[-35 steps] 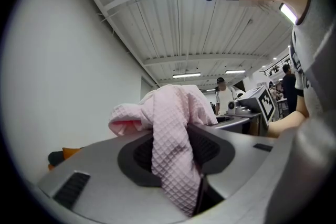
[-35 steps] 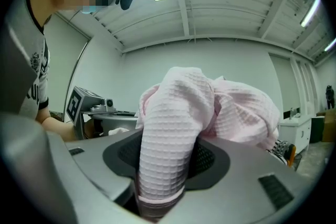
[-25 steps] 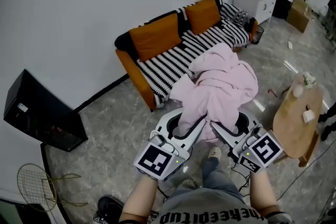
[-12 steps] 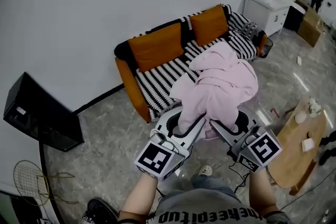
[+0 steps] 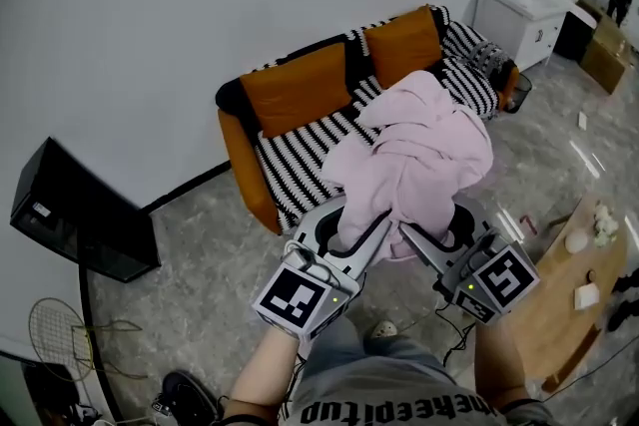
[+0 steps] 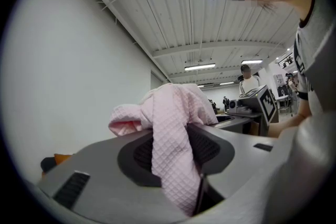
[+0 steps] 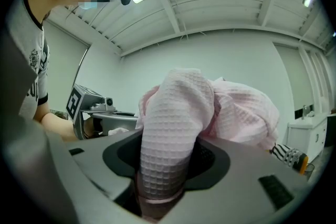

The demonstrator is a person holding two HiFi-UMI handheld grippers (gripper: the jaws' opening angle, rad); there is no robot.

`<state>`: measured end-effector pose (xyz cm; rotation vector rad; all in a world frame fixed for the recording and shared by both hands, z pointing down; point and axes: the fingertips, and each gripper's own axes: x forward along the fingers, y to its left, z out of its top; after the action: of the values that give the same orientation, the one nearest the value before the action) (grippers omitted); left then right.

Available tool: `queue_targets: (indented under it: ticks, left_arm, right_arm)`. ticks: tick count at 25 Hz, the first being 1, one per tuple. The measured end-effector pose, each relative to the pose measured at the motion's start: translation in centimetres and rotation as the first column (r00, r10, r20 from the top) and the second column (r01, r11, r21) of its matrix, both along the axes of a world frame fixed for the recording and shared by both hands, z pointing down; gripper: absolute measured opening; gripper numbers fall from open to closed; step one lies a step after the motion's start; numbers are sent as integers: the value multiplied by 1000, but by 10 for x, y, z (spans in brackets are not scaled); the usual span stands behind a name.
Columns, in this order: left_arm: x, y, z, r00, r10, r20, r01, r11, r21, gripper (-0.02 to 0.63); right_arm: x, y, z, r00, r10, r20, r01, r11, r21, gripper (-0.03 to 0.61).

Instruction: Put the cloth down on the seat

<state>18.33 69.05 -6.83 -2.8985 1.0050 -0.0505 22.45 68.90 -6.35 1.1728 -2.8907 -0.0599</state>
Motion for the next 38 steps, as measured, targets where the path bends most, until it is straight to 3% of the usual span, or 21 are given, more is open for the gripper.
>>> queue_targets:
  ticks: [13, 25, 38]
  left_arm:
    - [-2, -81, 12, 998, 61, -4, -62, 997, -40, 169]
    - [-65, -206, 5, 995, 102, -20, -103, 993, -51, 169]
    - [-128, -290, 7, 990, 136, -23, -137, 989, -58, 169]
  right_arm:
    - [-2, -79, 10, 998, 68, -15, -68, 998, -16, 233]
    - [-66, -203, 7, 994, 107, -15, -108, 993, -40, 233]
    - [-128, -286, 8, 987, 156, -30, -157, 987, -38, 235]
